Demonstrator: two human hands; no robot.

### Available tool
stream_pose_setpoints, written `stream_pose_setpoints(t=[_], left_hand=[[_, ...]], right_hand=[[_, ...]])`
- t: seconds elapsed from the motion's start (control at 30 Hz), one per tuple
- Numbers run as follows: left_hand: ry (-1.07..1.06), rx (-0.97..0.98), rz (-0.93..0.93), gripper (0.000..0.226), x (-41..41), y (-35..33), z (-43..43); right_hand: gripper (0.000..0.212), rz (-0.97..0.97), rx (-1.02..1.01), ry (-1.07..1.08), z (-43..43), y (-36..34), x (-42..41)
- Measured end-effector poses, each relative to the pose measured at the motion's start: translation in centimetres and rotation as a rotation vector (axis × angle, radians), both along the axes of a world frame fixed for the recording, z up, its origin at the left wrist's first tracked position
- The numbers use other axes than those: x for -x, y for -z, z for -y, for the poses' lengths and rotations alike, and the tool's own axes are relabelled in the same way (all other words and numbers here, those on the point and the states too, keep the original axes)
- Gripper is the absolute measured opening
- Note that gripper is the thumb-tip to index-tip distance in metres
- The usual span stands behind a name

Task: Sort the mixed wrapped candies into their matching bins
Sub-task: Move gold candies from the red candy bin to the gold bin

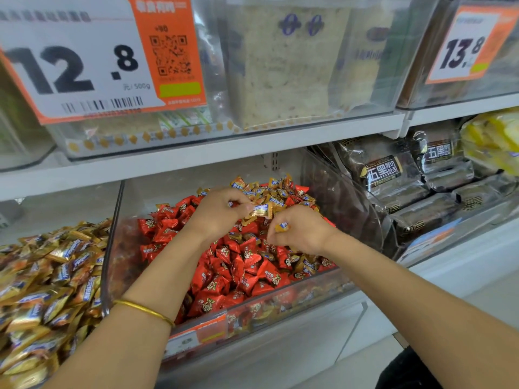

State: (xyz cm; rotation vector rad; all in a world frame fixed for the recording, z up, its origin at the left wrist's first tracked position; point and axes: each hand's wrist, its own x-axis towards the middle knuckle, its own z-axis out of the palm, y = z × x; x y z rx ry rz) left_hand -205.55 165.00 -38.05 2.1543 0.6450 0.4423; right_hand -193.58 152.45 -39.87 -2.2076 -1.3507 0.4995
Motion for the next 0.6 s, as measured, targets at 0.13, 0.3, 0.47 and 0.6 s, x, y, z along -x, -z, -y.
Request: stream_pose_setpoints(t=[0.13,0.3,0.47,0.6], left_hand=[[-0.035,0.172,0.019,0.015,0.0,-0.3,0.1],[-0.15,0.506,0.117,0.01,-0.5,-0.8,0.3],[-0.166,0.812,0.224,0.005,-0.3,-1.3,0.4],[-0.153,1.077,0.312,0.004,0.2,-1.7,0.3]], right_hand=[[0.007,-0.212,-0.121,0.078,1.3,-1.3,-0.9],[0.026,0.047,0.077,-0.082,0.6,0.1,-0.2],[0.016,0.277,0.167,-0.094,-0.4,0.8,0.9],[0.014,0.071,-0.003,0.037,0.2,-0.7,0.0]])
